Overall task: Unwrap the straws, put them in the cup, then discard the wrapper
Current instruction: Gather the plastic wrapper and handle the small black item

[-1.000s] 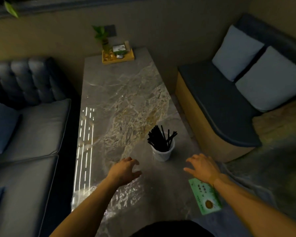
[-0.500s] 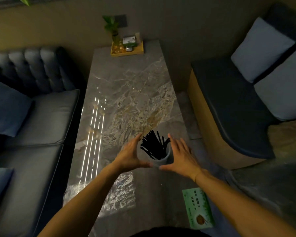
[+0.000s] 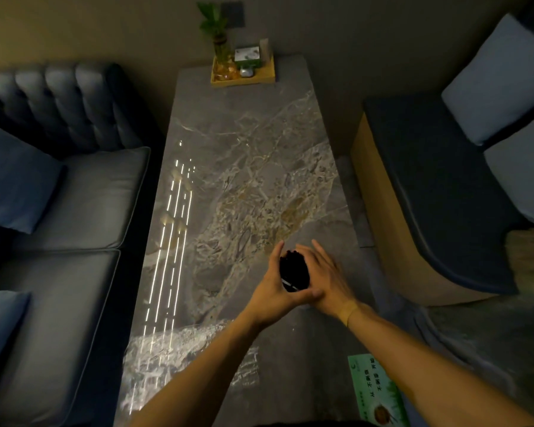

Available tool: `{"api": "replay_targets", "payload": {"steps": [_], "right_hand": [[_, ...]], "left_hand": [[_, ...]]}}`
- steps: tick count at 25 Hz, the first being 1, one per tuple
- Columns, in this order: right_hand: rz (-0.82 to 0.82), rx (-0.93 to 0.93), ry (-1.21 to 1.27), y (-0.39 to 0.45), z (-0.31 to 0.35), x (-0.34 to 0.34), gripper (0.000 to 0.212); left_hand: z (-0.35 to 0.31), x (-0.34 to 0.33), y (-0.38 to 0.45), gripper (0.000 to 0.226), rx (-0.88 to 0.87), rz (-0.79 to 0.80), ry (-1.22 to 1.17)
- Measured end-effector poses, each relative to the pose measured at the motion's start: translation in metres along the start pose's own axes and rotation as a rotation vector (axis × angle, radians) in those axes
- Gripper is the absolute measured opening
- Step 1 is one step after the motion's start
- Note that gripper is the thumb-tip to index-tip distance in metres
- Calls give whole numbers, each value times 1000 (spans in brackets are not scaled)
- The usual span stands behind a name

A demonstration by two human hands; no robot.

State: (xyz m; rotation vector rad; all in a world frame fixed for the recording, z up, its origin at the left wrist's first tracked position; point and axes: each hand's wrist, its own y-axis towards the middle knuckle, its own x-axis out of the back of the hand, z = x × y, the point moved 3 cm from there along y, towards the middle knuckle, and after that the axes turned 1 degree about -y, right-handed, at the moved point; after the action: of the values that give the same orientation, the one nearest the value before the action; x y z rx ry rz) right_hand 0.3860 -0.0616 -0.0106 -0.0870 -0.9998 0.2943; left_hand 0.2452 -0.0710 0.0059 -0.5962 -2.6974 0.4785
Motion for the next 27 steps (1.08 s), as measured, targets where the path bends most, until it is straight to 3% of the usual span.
{"api": "replay_targets", "payload": {"steps": [7, 9, 14, 23, 27], "right_hand": [[-316, 10, 124, 1, 14, -7, 34], [-339, -16, 160, 1, 13, -5, 26], [-448, -35, 226, -2, 9, -5, 34], [-407, -61, 227, -11, 2, -9, 49], [-411, -72, 184, -12, 1, -11, 43]], "left_hand": [[-11, -15, 2, 136, 27, 37, -120], [-10, -15, 1, 134, 20, 51, -141], [-3, -12, 0, 124, -21, 64, -122], [-12, -14, -13, 118, -5, 77, 4], [-19, -25, -15, 123, -27, 58, 123]]}}
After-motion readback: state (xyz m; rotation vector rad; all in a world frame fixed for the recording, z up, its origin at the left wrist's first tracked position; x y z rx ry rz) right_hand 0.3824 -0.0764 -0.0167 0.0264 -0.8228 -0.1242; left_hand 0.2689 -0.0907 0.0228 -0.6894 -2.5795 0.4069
